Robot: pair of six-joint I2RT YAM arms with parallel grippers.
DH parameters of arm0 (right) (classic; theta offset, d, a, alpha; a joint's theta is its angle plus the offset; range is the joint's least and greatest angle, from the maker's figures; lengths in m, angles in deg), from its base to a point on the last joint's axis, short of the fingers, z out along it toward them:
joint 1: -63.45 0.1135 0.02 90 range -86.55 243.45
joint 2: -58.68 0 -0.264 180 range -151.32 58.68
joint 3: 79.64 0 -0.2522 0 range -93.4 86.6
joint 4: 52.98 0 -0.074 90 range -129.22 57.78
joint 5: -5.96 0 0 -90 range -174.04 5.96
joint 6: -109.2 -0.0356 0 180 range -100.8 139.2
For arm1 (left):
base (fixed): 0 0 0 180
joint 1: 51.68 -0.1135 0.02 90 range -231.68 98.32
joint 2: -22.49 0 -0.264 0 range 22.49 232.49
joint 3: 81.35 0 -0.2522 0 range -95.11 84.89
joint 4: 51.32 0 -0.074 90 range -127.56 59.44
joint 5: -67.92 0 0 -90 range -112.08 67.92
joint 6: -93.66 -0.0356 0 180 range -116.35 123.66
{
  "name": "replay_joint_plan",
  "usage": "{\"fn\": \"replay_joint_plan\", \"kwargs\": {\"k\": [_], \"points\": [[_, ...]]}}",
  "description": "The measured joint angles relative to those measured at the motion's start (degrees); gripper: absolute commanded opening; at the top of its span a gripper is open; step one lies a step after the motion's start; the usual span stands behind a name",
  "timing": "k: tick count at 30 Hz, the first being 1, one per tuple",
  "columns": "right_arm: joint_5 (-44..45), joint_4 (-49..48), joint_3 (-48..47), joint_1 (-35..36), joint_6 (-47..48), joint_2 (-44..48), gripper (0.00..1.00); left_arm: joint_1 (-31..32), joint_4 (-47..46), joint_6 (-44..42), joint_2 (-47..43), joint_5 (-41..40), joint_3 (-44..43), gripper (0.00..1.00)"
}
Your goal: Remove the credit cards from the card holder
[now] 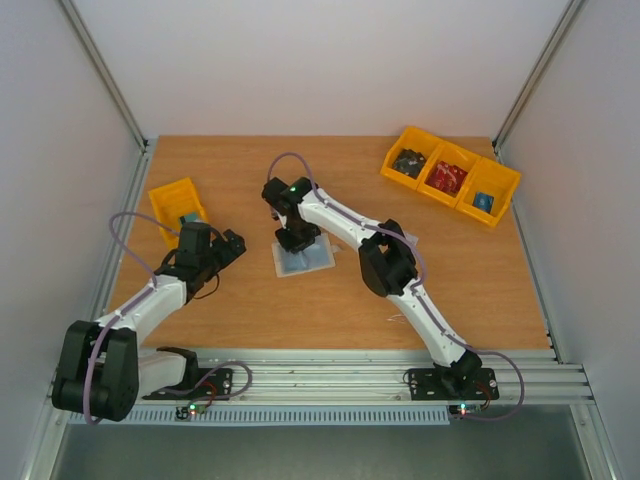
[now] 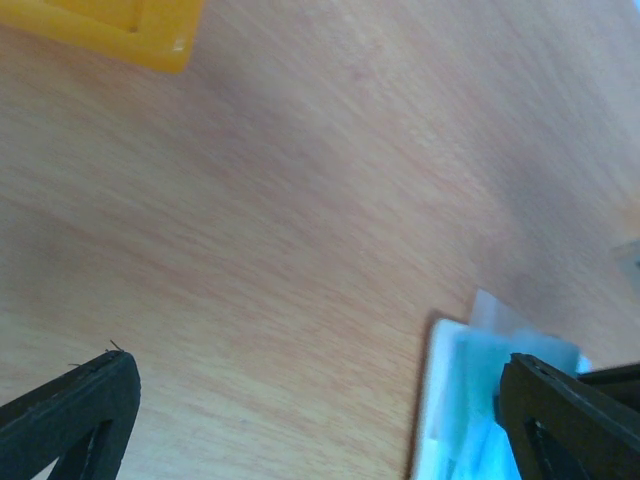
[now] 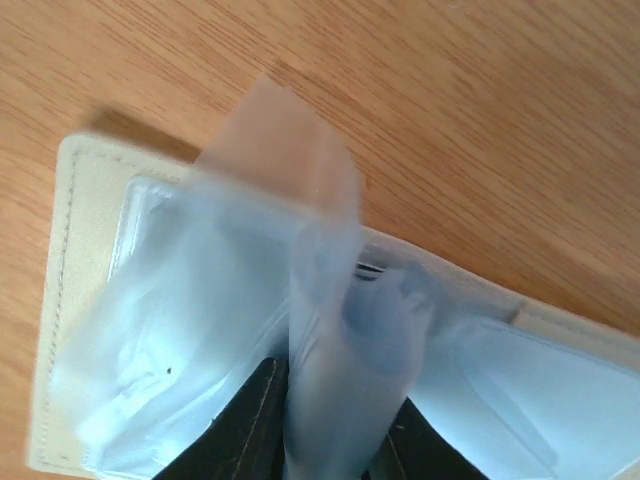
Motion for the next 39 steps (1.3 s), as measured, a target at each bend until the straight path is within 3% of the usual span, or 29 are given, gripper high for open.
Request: {"fn": "replay_joint_plan", "kwargs": {"k": [2, 10, 15, 19, 25, 30, 35, 39], "points": [[-3.5, -0.2, 0.2, -1.3, -0.2, 0.3, 0.01, 0.0, -2.3, -0.4, 0.0, 1.8, 0.5, 0.99], [-25.7, -7.8, 11.2, -9.7, -2.6, 6.6, 0.01, 0.0, -12.0, -4.9, -0.3, 10.8, 3.3, 0.99], [-42.3, -20.3, 24.3, -17.5, -6.1, 18.1, 0.01, 0.0, -18.3, -8.5, -1.6, 20.5, 3.9, 0.99], [-49.9, -29.4, 29.5, -20.8, -7.3, 27.5, 0.01, 0.0, -23.0, -11.2, -2.2, 30.0, 3.7, 0.99], [-52.1, -35.2, 32.2, -19.8, -6.6, 35.0, 0.01, 0.0, -28.5, -12.9, -3.3, 43.3, 0.3, 0.99], [-51.9, -37.7, 35.7, -19.0, -4.7, 39.4, 0.01, -0.1, -32.5, -12.4, -5.7, 49.1, -1.6, 0.99], [-52.1, -38.5, 36.7, -18.4, -2.9, 41.7, 0.01, -0.3, -33.3, -12.1, -7.2, 51.1, -2.4, 0.80], [-52.7, -39.3, 36.7, -16.5, -1.8, 43.1, 0.01, -0.3, -31.7, -12.6, -7.2, 49.1, -2.6, 0.73]]}}
